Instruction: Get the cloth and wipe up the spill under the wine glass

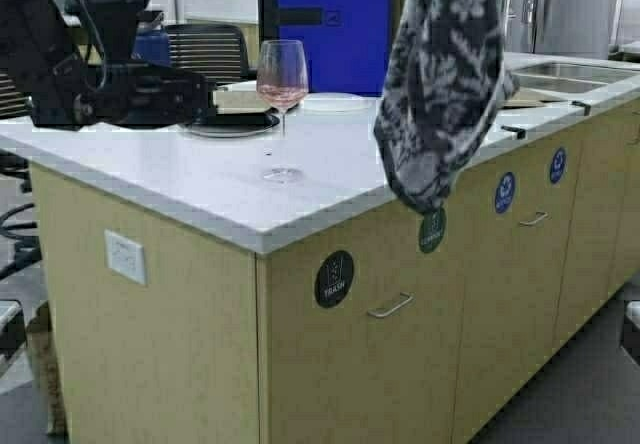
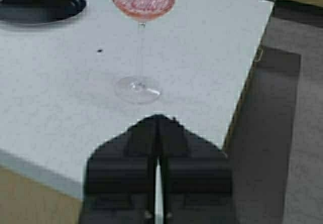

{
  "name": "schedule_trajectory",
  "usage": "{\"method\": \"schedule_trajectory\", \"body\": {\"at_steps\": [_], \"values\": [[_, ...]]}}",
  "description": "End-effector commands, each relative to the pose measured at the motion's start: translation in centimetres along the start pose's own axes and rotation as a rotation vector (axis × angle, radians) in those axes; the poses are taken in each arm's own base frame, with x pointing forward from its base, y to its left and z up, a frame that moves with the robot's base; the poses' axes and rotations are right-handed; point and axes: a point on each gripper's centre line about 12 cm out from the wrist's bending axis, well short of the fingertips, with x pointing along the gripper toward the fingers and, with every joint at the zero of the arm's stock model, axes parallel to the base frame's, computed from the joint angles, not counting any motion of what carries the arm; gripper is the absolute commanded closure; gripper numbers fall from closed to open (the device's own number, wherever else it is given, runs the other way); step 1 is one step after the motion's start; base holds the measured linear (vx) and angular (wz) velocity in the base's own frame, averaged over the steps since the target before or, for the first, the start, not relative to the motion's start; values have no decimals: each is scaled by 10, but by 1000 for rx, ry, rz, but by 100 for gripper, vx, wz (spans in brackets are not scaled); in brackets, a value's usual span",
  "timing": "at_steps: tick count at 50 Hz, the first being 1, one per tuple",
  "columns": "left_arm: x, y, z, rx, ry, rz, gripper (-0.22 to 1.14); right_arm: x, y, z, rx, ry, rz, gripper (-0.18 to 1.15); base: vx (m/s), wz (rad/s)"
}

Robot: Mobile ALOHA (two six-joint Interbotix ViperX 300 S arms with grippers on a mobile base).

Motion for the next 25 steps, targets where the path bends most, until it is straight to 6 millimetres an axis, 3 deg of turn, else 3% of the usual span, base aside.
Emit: {"method": "schedule_trajectory", "body": {"at_steps": [1, 16, 25], "values": [[4, -4, 1, 10, -39, -31, 50, 0, 1, 5, -2, -21, 5, 91, 22, -1], [9, -12, -24, 12, -78, -74, 3, 2, 1, 3, 0, -17, 3, 91, 21, 1], [14, -17, -35, 28, -113, -111, -5, 2, 1, 4, 3, -18, 5, 91, 19, 6]]}}
